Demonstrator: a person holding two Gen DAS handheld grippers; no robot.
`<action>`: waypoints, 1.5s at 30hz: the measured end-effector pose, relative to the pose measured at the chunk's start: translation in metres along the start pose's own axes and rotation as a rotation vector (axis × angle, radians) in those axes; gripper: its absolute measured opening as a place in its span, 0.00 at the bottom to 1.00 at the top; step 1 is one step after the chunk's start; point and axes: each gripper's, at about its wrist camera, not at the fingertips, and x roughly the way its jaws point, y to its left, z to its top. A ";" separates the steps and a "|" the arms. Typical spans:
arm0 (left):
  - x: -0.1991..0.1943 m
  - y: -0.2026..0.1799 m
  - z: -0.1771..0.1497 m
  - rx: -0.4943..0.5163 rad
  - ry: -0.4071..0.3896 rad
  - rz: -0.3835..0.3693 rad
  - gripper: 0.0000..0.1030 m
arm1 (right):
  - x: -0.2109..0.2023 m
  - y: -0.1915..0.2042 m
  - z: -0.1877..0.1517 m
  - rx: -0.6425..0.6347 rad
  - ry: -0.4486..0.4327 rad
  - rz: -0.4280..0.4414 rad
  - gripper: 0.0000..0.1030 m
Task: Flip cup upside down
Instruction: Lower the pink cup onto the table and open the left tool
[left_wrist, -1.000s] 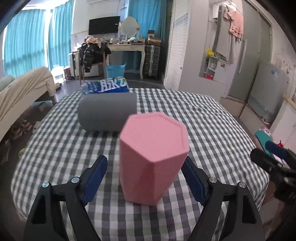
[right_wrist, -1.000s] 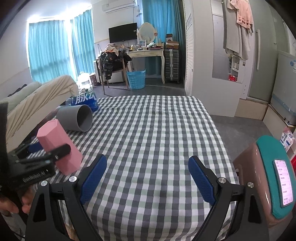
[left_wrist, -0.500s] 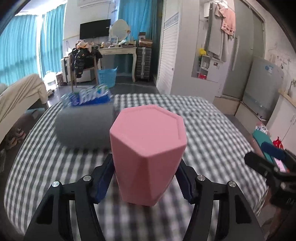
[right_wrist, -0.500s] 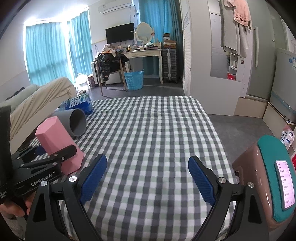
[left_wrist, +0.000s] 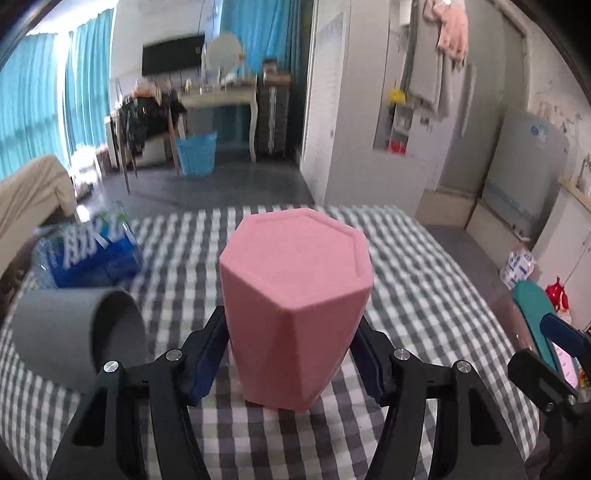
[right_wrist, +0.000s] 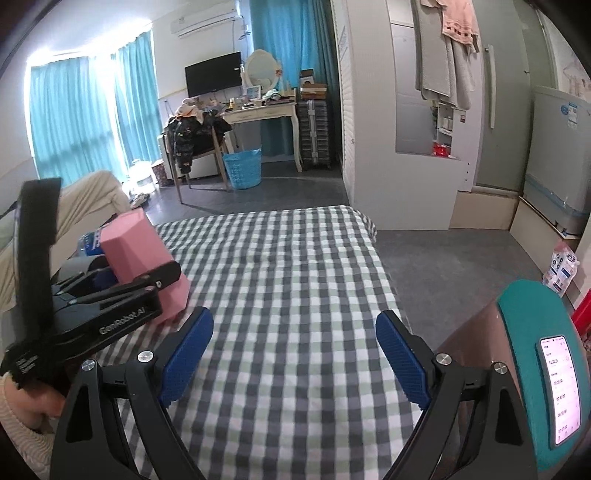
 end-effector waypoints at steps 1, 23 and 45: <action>0.001 0.001 0.000 -0.006 0.007 0.006 0.63 | 0.003 -0.002 0.000 0.004 0.005 -0.001 0.87; -0.037 -0.002 -0.017 0.005 -0.003 -0.010 0.81 | -0.016 0.015 0.008 -0.005 -0.016 -0.038 0.87; -0.197 0.083 -0.053 -0.122 -0.236 0.117 0.81 | -0.096 0.098 -0.008 -0.124 -0.143 0.047 0.87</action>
